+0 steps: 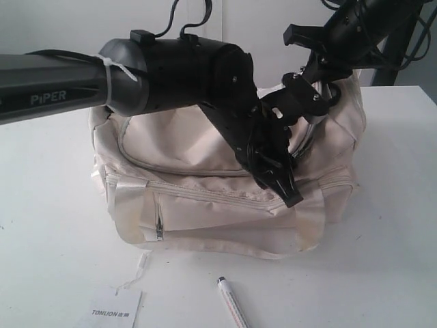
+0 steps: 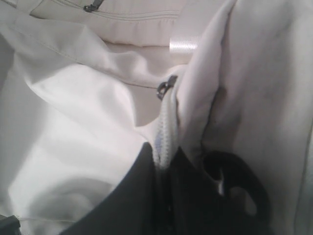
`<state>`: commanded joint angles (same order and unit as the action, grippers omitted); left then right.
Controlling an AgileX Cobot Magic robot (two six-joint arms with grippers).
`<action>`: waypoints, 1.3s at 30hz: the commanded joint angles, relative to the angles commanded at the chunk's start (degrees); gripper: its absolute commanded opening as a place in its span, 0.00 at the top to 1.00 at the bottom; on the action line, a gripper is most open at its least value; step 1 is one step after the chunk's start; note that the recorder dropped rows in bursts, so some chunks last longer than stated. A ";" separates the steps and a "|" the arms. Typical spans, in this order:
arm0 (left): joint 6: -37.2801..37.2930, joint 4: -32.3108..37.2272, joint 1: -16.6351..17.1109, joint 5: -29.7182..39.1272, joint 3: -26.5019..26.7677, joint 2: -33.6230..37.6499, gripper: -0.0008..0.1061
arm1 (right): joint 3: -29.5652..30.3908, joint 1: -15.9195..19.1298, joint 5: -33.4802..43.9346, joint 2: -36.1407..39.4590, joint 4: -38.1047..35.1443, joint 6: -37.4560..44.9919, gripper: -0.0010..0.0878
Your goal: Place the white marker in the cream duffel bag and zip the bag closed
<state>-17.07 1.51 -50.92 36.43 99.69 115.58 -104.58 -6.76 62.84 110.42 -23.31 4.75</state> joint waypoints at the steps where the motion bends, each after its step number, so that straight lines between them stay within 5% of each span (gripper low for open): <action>1: 1.25 2.13 0.00 0.80 0.00 -0.14 0.57 | 0.00 0.00 0.00 0.00 0.00 0.00 0.99; 6: 8.35 12.30 0.00 1.50 0.00 -2.08 0.57 | 0.00 0.00 -0.10 0.00 0.00 0.00 0.99; 12: 10.28 14.57 0.00 0.02 0.00 -4.30 0.57 | 0.00 0.00 -0.10 0.00 0.00 0.00 0.99; 17: 7.29 9.90 0.00 2.46 0.00 -4.79 0.57 | 0.00 0.00 -0.10 0.00 0.00 0.00 0.99; 24: 5.35 -6.47 0.00 8.18 0.00 -4.94 0.57 | 0.00 0.00 -0.10 0.00 0.00 0.00 0.99; 28: 13.14 -8.69 0.15 6.95 0.11 -4.94 0.57 | 0.00 0.00 0.40 0.00 0.00 0.00 0.99; 34: 35.38 -8.69 1.22 -2.52 0.11 -4.94 0.57 | 0.00 0.00 0.62 0.00 0.00 0.00 0.99; 39: 37.77 -8.81 1.22 -2.24 0.11 -3.16 0.45 | 0.00 0.00 0.74 0.00 0.00 0.00 0.99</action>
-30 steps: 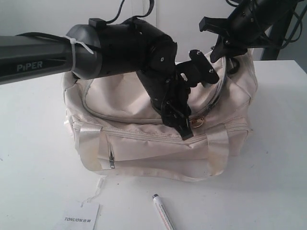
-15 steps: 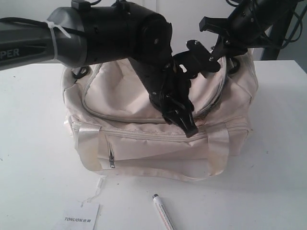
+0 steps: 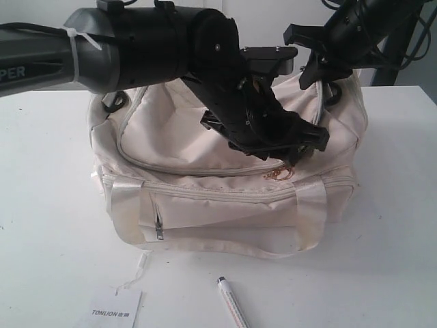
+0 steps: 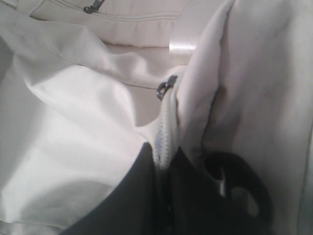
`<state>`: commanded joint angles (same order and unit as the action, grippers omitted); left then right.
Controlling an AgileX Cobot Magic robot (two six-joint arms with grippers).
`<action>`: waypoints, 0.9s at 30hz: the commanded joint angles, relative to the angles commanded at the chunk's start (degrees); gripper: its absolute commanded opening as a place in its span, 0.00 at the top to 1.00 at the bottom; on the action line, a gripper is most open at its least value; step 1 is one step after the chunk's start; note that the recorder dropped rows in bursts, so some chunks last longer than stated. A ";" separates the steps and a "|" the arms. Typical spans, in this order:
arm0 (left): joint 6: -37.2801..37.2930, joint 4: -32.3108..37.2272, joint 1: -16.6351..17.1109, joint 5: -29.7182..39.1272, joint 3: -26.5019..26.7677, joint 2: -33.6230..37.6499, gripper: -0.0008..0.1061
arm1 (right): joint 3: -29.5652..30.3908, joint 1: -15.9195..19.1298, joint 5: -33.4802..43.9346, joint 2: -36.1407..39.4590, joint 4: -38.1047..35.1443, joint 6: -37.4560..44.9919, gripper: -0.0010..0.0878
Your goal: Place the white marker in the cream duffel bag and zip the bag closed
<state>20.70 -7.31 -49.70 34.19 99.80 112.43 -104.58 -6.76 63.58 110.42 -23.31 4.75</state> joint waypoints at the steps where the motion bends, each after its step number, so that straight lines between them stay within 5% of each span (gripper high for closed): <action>1: 0.14 -0.38 0.00 0.14 0.00 0.78 0.42 | 0.00 0.00 0.00 0.00 0.00 0.00 0.99; 21: 1.98 -4.80 -0.10 2.26 0.00 6.12 0.40 | 0.00 0.00 0.10 0.00 0.00 0.00 0.99; 27: 1.98 -4.56 -0.10 1.62 0.00 6.30 0.49 | 0.00 0.00 0.40 0.00 0.00 0.00 0.99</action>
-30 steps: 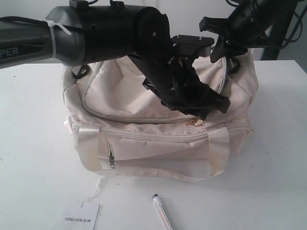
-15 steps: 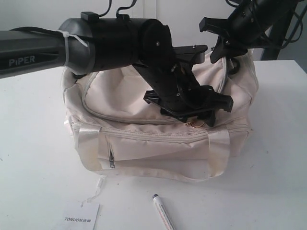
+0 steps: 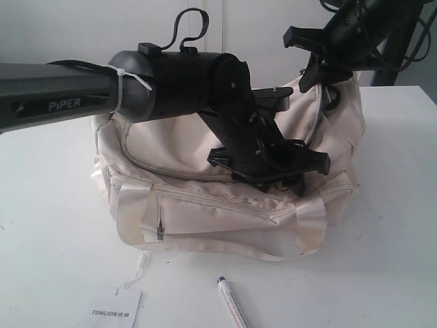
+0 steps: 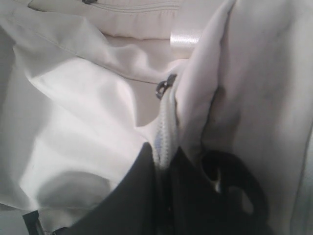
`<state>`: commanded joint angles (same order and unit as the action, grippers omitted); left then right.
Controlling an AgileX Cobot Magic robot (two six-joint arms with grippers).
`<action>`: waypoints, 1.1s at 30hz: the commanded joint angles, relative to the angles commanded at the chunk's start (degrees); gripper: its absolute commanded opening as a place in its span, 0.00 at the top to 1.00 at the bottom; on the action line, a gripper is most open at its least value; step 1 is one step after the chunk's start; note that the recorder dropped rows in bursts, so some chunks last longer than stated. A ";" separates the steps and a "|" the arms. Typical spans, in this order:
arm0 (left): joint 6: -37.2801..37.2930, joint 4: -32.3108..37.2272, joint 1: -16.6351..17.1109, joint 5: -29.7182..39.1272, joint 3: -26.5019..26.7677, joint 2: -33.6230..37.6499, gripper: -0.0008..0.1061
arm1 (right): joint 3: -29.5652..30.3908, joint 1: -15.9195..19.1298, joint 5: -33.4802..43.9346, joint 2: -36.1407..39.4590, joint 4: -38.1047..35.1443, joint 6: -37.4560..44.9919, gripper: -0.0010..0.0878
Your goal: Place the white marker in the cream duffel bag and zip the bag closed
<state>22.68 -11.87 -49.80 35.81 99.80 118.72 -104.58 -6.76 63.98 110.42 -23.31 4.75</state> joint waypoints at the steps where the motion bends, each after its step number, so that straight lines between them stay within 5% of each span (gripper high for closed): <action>1: 0.00 0.00 0.00 0.00 0.00 0.00 0.51 | 0.00 0.00 0.00 0.00 0.00 0.00 0.99; 19: 1.95 3.64 0.00 -3.51 0.00 -0.11 0.54 | 0.00 0.00 -0.07 0.00 0.00 0.00 0.99; 31: 1.55 3.75 0.00 -2.70 0.00 -0.11 0.99 | 0.00 0.00 -0.07 0.00 0.00 0.00 0.99; 33: 1.55 3.75 0.00 -2.70 0.00 -0.11 0.99 | 0.00 0.00 -0.17 0.00 0.00 0.00 0.99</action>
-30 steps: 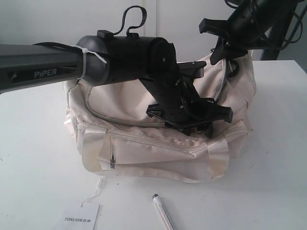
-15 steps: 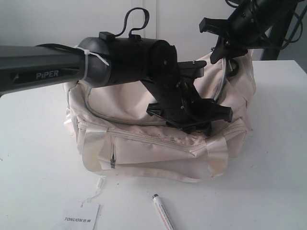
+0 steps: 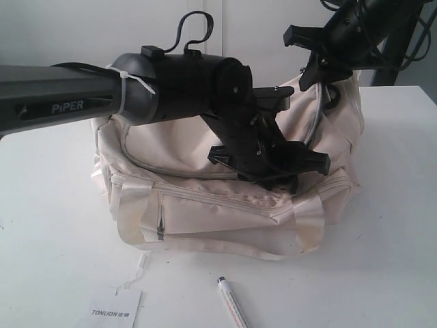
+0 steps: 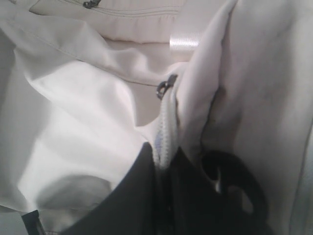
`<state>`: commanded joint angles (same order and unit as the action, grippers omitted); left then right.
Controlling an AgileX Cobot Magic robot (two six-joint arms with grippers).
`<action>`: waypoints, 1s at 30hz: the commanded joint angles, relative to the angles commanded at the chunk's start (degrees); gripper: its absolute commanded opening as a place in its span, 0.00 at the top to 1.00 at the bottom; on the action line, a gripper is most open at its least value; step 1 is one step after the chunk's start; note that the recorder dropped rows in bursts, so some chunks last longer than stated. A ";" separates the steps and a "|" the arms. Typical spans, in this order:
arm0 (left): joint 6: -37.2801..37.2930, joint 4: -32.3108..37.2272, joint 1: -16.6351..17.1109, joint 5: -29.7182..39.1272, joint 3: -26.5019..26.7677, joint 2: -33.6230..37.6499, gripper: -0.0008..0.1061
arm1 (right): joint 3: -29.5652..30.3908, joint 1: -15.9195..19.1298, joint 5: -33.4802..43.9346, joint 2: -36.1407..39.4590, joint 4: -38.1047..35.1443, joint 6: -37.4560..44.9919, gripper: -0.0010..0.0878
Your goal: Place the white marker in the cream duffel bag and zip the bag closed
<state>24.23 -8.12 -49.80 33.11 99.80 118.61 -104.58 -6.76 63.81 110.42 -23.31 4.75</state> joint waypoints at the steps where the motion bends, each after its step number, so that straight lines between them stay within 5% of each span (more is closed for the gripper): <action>1: 0.00 0.00 0.00 0.00 0.00 0.00 0.99 | 0.00 0.00 0.00 0.00 0.00 0.00 0.99; 30: -14.03 -0.76 0.00 9.31 0.00 -9.17 0.99 | 0.00 0.00 -2.51 0.00 0.41 0.00 0.99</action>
<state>10.20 -8.87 -49.80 42.42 99.80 109.44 -104.58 -6.76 61.30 110.42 -22.91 4.75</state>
